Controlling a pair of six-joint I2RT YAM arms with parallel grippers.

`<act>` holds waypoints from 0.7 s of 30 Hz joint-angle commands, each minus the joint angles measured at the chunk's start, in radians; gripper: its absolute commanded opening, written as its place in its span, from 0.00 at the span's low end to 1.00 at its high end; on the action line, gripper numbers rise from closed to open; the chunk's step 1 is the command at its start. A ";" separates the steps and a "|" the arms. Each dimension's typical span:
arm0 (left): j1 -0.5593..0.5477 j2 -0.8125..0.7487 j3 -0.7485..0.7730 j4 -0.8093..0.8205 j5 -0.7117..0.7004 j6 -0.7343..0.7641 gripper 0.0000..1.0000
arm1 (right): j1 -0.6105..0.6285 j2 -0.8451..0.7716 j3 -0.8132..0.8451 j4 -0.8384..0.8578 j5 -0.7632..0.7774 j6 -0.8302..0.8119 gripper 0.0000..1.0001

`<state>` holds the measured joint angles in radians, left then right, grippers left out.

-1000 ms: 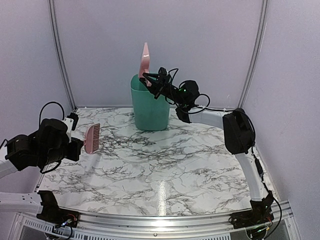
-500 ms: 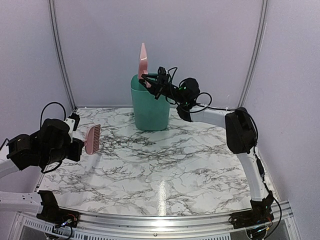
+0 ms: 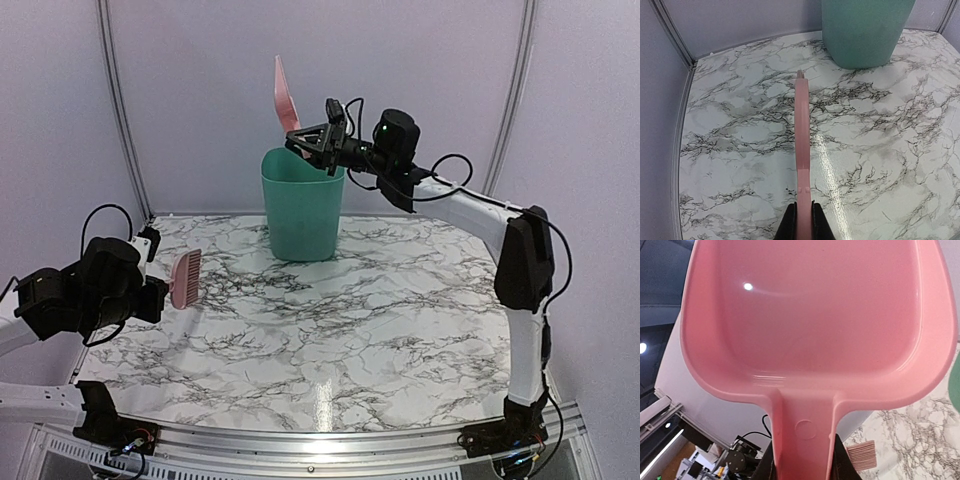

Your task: Sweep away the paper scraps from the table

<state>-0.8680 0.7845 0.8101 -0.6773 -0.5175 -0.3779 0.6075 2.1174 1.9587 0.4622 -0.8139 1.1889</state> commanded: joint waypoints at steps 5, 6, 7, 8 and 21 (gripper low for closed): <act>-0.003 0.001 -0.001 0.031 -0.018 0.003 0.05 | 0.032 -0.216 -0.051 -0.568 0.160 -0.502 0.00; -0.004 0.002 -0.001 0.031 -0.018 0.003 0.05 | 0.033 -0.242 -0.072 -0.605 0.185 -0.538 0.00; -0.003 0.002 0.000 0.032 -0.018 0.003 0.05 | 0.033 -0.270 -0.095 -0.640 0.211 -0.570 0.00; -0.003 0.002 0.000 0.032 -0.018 0.005 0.05 | 0.033 -0.297 -0.118 -0.677 0.239 -0.611 0.00; -0.001 0.090 0.029 0.084 -0.046 -0.113 0.03 | 0.027 -0.644 -0.421 -1.118 0.843 -0.846 0.00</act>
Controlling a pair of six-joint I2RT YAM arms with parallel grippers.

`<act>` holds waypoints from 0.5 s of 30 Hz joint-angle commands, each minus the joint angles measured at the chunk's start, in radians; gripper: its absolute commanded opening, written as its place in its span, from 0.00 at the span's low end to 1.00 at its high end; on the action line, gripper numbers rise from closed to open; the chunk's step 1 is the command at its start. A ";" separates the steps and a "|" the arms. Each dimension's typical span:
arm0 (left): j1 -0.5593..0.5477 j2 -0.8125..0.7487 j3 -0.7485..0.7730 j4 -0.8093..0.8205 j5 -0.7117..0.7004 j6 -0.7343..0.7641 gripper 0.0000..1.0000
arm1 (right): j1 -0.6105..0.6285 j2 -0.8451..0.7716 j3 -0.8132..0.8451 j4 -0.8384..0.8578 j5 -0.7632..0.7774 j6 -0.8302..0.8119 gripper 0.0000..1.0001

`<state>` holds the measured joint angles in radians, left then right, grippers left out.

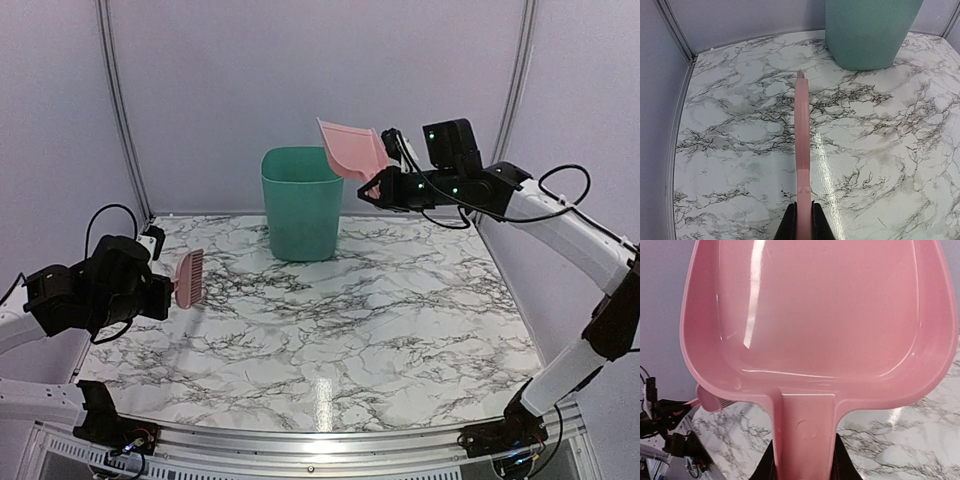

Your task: Sweep away the paper scraps from the table

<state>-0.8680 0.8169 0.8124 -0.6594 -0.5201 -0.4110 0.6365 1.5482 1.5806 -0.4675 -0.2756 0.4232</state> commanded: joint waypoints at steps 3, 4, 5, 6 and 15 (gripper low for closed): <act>0.012 0.125 0.034 0.091 -0.060 -0.168 0.04 | -0.023 -0.122 -0.125 -0.255 0.402 -0.073 0.00; 0.024 0.149 0.037 0.099 -0.052 -0.203 0.05 | -0.031 -0.134 -0.154 -0.263 0.410 -0.069 0.00; 0.042 0.173 0.037 0.110 -0.024 -0.234 0.05 | -0.042 -0.143 -0.195 -0.271 0.415 -0.061 0.00; 0.062 0.195 0.032 0.130 0.005 -0.262 0.05 | -0.045 -0.147 -0.222 -0.280 0.421 -0.049 0.00; 0.172 0.298 -0.063 0.412 0.210 -0.469 0.04 | -0.049 -0.091 -0.430 -0.233 0.380 -0.010 0.00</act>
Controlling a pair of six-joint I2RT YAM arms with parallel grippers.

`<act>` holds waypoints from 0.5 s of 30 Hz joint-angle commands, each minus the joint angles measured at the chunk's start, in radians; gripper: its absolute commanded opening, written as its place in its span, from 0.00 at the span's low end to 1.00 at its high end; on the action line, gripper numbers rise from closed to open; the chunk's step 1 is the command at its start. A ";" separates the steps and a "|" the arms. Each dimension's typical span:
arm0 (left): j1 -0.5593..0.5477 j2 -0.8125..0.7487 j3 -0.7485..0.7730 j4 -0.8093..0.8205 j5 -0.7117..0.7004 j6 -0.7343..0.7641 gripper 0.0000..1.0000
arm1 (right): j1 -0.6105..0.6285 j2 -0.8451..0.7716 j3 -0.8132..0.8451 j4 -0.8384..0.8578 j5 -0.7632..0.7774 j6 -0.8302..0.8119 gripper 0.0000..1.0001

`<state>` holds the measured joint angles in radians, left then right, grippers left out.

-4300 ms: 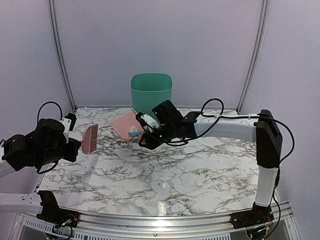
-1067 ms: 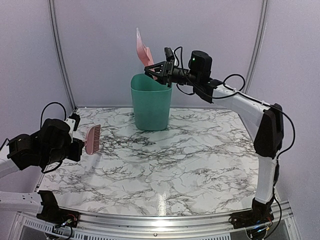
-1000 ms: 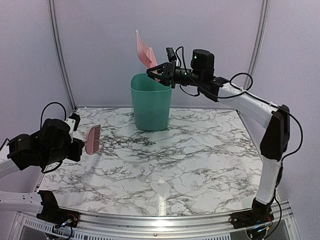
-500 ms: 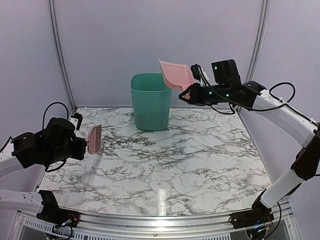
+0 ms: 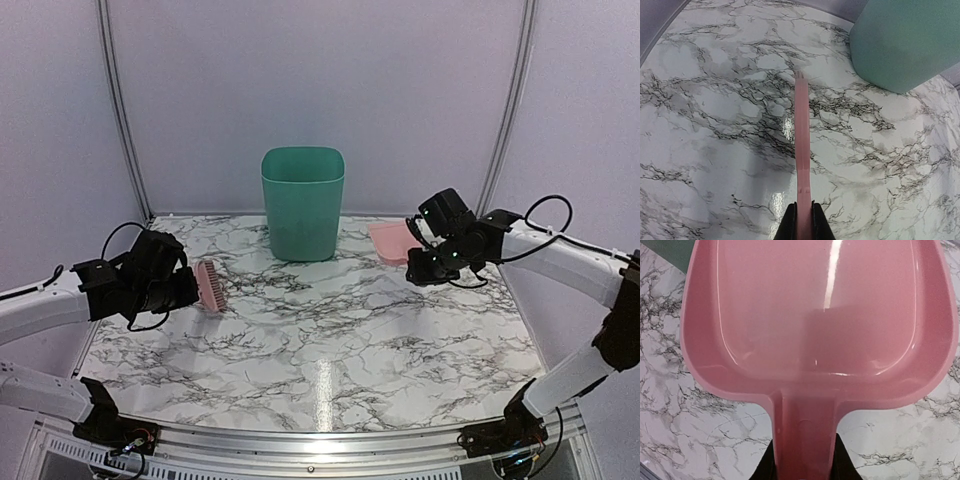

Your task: Sweep away the paper scraps from the table

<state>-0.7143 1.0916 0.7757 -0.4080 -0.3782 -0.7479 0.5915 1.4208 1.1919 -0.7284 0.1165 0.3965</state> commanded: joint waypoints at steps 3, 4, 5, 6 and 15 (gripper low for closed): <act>0.029 0.059 -0.055 0.246 0.086 -0.202 0.05 | -0.005 0.093 -0.085 0.070 -0.069 0.012 0.00; 0.031 0.073 -0.065 0.271 0.090 -0.221 0.05 | -0.005 0.111 -0.098 0.082 -0.080 0.013 0.00; 0.035 0.086 -0.081 0.302 0.094 -0.238 0.04 | -0.004 0.128 -0.109 0.094 -0.087 0.012 0.00; 0.036 0.100 -0.096 0.340 0.104 -0.248 0.04 | -0.005 0.146 -0.118 0.104 -0.094 0.013 0.00; 0.041 0.189 -0.148 0.487 0.173 -0.276 0.03 | -0.018 0.255 -0.167 0.147 -0.177 0.005 0.23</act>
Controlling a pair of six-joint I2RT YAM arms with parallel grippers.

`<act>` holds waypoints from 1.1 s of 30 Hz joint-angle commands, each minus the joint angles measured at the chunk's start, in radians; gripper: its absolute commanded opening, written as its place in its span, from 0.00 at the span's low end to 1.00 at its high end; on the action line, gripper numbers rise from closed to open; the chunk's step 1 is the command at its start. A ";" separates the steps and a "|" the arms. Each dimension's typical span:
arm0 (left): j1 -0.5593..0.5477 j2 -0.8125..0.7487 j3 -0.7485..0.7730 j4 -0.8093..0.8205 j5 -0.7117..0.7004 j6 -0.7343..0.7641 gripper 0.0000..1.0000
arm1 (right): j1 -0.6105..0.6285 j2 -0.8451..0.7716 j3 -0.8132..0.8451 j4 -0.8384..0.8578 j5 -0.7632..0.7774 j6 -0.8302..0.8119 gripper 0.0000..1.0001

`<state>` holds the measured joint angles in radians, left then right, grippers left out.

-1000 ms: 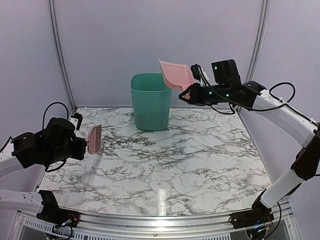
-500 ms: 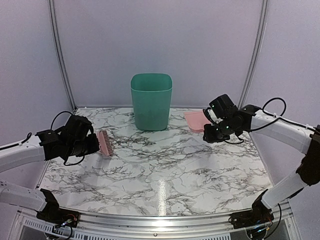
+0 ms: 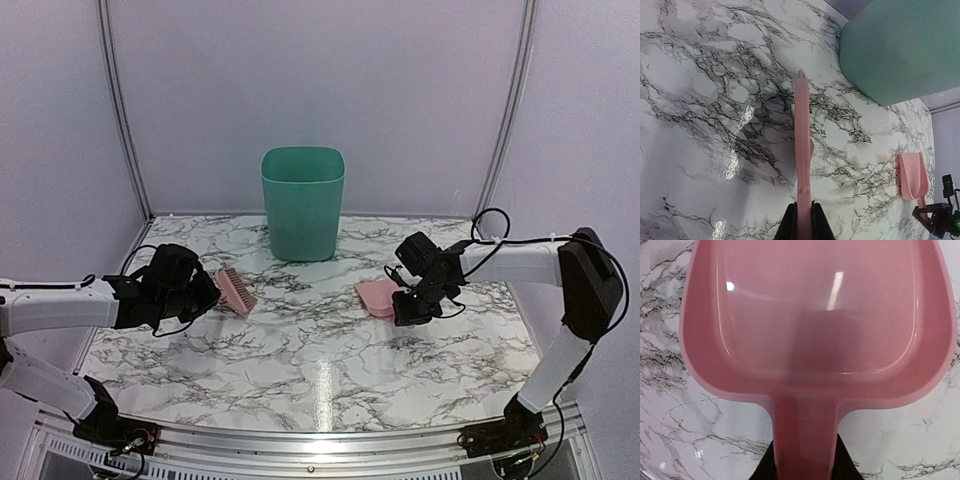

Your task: Sweep away the paper scraps from the table

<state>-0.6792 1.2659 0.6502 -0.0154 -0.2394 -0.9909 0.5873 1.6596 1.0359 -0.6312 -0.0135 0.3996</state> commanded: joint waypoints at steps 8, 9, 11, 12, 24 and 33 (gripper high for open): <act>0.006 -0.012 -0.143 0.128 0.058 -0.091 0.03 | -0.014 -0.007 -0.062 0.057 -0.040 0.008 0.63; 0.006 -0.016 -0.158 0.129 0.058 -0.094 0.03 | -0.014 -0.009 -0.062 0.054 -0.039 0.007 0.65; 0.006 -0.029 -0.179 0.127 0.052 -0.096 0.04 | -0.015 -0.018 -0.058 0.046 -0.039 0.007 0.69; 0.006 -0.035 -0.190 0.125 0.046 -0.100 0.05 | -0.014 -0.025 -0.054 0.043 -0.038 0.004 0.72; 0.006 -0.048 -0.279 0.113 0.018 -0.150 0.38 | -0.014 -0.140 0.038 -0.005 0.059 -0.023 0.98; 0.006 -0.169 -0.233 -0.073 -0.097 -0.084 0.69 | -0.014 -0.272 0.051 0.077 0.181 -0.049 0.99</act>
<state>-0.6762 1.1778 0.3729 0.0532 -0.2432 -1.1210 0.5831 1.4639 1.0470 -0.6109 0.0780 0.3744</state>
